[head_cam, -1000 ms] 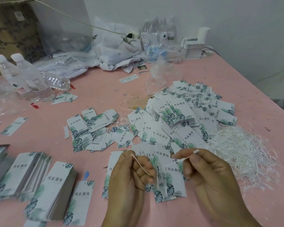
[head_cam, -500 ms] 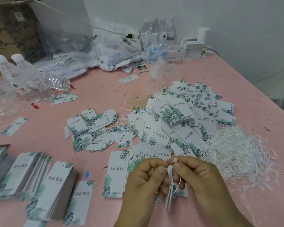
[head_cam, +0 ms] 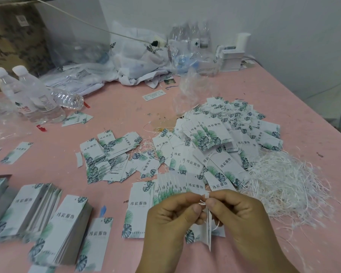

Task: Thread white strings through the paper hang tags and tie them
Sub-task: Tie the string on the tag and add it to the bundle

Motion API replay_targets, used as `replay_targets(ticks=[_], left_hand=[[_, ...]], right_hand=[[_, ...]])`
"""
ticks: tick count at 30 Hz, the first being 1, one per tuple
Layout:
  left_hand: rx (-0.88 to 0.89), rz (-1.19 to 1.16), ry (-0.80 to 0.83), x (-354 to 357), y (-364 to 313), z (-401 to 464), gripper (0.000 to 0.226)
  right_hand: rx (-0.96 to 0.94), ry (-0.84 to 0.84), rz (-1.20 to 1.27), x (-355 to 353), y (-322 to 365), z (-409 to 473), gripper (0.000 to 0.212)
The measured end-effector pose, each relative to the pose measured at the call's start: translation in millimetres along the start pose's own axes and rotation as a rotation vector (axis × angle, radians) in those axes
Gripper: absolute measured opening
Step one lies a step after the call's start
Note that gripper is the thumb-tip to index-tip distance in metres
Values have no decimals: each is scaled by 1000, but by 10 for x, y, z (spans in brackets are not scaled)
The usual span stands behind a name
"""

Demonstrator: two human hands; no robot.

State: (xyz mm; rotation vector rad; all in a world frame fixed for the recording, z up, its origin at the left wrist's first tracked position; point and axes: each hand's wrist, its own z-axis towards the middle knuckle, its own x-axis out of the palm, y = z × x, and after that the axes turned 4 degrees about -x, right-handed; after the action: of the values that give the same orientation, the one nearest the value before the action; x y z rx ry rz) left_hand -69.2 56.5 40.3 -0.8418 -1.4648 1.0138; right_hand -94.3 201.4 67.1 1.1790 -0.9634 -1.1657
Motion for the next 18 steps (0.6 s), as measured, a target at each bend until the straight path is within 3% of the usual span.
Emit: replay_targets(ticks=[7, 9, 14, 18], left_hand=[[246, 420, -91, 10, -21, -52, 7], [249, 484, -119, 15, -28, -57, 6], [68, 234, -100, 42, -45, -49, 17], [-4, 184, -41, 44, -53, -14, 21]], right_hand=[[-9, 38, -97, 23, 3, -24, 2], [-10, 55, -117, 26, -7, -30, 2], [-10, 75, -129, 46, 17, -32, 3], [-32, 81, -186, 48, 12, -32, 16]])
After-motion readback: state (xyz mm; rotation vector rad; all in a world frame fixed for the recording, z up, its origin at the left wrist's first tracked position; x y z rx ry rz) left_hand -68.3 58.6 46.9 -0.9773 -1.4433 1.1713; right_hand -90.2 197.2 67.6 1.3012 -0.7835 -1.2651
